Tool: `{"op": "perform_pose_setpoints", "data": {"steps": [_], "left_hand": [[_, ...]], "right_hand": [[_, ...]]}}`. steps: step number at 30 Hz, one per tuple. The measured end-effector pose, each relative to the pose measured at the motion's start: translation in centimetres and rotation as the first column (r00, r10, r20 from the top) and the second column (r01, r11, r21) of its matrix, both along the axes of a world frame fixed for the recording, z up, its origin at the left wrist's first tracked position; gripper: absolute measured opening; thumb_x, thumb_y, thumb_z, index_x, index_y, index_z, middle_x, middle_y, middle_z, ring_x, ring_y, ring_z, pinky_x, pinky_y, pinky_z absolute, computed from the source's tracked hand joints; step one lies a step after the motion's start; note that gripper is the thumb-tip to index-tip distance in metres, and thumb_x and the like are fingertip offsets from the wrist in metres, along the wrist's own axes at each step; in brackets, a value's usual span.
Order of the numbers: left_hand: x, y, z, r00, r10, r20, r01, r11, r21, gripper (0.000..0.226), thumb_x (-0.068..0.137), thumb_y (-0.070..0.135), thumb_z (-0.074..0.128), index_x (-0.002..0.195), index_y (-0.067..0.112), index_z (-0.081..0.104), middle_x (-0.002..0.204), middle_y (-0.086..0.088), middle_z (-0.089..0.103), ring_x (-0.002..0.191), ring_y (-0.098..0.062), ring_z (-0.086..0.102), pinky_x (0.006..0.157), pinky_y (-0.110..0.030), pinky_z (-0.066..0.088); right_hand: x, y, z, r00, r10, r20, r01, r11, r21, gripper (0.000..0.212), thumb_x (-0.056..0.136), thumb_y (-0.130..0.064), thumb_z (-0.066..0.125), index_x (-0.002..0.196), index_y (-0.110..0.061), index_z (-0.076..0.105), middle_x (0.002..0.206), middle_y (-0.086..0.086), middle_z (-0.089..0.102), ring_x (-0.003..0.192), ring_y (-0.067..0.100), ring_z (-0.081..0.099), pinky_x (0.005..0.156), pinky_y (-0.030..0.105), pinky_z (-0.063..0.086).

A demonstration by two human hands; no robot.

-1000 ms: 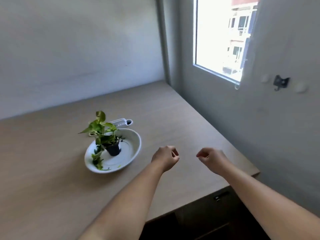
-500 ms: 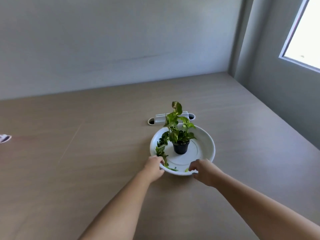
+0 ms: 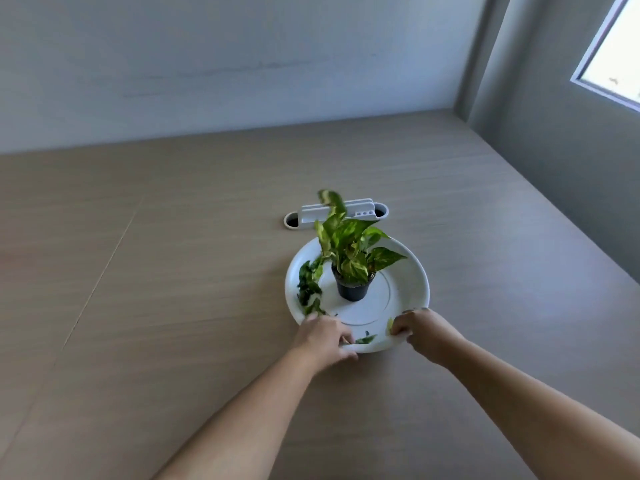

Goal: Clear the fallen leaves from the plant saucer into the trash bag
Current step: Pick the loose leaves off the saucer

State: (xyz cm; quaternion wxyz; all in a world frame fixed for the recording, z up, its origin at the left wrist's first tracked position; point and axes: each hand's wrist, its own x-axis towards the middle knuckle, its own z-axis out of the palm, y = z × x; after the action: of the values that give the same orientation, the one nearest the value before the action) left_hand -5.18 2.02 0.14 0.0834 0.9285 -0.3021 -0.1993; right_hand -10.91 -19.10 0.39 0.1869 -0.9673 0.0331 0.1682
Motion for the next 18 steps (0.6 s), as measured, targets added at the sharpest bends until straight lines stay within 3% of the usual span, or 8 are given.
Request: {"op": "perform_pose_setpoints", "data": {"steps": [4, 8, 13, 18], "left_hand": [[0.0, -0.4, 0.8, 0.997, -0.012, -0.071, 0.014, 1.000, 0.027, 0.036, 0.074, 0.053, 0.070, 0.099, 0.028, 0.070, 0.106, 0.003, 0.066, 0.100, -0.017, 0.061, 0.084, -0.032, 0.049], [1.4, 1.6, 0.9, 0.978, 0.113, -0.174, -0.106, 0.993, 0.050, 0.036, 0.065, 0.052, 0.078, 0.093, 0.029, 0.071, 0.104, 0.008, 0.069, 0.099, -0.014, 0.063, 0.087, -0.034, 0.053], [1.2, 2.2, 0.1, 0.964, 0.204, -0.172, -0.212, 0.977, -0.026, 0.035, 0.065, 0.045, 0.081, 0.093, 0.026, 0.074, 0.103, 0.007, 0.071, 0.098, -0.012, 0.064, 0.084, -0.028, 0.052], [0.4, 1.7, -0.1, 0.970, 0.214, -0.115, -0.219, 0.975, -0.037, 0.034, 0.066, 0.048, 0.079, 0.091, 0.026, 0.074, 0.097, 0.005, 0.072, 0.091, -0.013, 0.064, 0.083, -0.029, 0.052]], "right_hand": [[0.4, -2.3, 0.6, 0.999, -0.046, 0.027, 0.047, 0.997, -0.056, 0.051, 0.074, 0.008, 0.041, 0.100, -0.026, 0.068, 0.111, 0.003, 0.065, 0.099, 0.024, 0.059, 0.086, 0.033, 0.052], [1.1, -2.0, 1.2, 0.996, -0.084, 0.016, 0.085, 0.994, -0.066, 0.047, 0.080, 0.005, 0.041, 0.108, -0.021, 0.067, 0.112, 0.008, 0.063, 0.099, 0.028, 0.060, 0.084, 0.033, 0.051], [2.3, -1.2, 0.8, 0.999, -0.050, -0.019, 0.047, 0.992, -0.121, 0.033, 0.085, -0.010, 0.044, 0.109, -0.021, 0.065, 0.108, 0.005, 0.066, 0.102, 0.030, 0.061, 0.082, 0.036, 0.052], [2.8, 0.0, 0.3, 0.998, 0.014, -0.056, -0.025, 0.983, -0.182, 0.023, 0.085, -0.008, 0.046, 0.100, -0.011, 0.064, 0.104, 0.009, 0.066, 0.094, 0.028, 0.064, 0.074, 0.033, 0.052]]}}
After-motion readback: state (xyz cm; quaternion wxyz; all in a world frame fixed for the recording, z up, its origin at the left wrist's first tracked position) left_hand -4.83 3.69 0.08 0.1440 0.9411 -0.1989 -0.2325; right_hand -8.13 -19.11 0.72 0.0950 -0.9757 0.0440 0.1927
